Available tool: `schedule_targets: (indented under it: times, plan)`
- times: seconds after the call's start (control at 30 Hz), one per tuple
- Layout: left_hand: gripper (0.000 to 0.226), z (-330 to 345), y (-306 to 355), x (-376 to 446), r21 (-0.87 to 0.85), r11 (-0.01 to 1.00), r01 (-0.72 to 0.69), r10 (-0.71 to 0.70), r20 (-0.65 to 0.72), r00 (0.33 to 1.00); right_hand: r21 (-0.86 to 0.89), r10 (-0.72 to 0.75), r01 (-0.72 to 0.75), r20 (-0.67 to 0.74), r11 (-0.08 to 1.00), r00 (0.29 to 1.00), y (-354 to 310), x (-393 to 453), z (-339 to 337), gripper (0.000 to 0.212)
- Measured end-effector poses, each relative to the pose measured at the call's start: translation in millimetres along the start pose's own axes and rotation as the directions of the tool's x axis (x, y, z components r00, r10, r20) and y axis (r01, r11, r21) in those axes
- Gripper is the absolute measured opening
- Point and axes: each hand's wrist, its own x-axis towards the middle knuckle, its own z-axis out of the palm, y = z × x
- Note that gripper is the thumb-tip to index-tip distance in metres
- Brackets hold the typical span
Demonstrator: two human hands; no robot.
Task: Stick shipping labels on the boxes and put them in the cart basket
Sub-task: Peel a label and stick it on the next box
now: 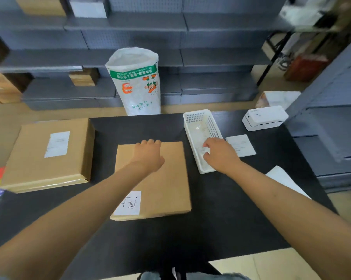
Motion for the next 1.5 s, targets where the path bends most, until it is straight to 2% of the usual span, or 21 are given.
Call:
schedule_targets:
  times: [0.17,0.3,0.43,0.77,1.03,1.2,1.33,1.5]
  plan:
    - [0.039,-20,61,8,0.005,0.996,-0.093,0.093,-0.049,0.994,-0.058,0.021,-0.024,-0.038,0.998,0.999,34,-16,-22,0.035]
    - [0.041,-28,116,14,0.002,0.991,-0.133,0.133,-0.046,0.99,-0.078,0.021,-0.027,-0.077,0.997,0.997,85,-27,-40,0.026]
    - [0.043,-31,176,20,0.007,0.99,-0.14,0.141,-0.054,0.989,-0.112,0.01,-0.015,-0.052,0.994,0.999,147,-35,-56,0.033]
    - [0.044,-18,315,20,-0.046,0.996,-0.073,0.073,-0.004,0.997,-0.049,-0.025,0.027,0.039,0.998,0.999,275,-51,-82,0.028]
    - [0.043,14,343,31,-0.073,0.993,-0.094,0.1,0.074,0.992,-0.081,0.007,0.006,0.16,0.997,0.987,316,-48,-56,0.036]
    - [0.041,34,356,39,-0.099,0.989,-0.107,0.116,0.098,0.988,-0.066,-0.027,0.046,0.267,0.997,0.963,335,-50,-19,0.051]
    - [0.037,53,364,48,-0.075,0.994,-0.076,0.086,0.141,0.986,-0.064,-0.1,0.122,0.279,0.99,0.955,348,-45,16,0.061]
    - [0.037,65,376,55,-0.108,0.994,-0.018,0.036,0.171,0.985,-0.165,-0.186,0.242,0.295,0.956,0.937,360,-28,34,0.066]
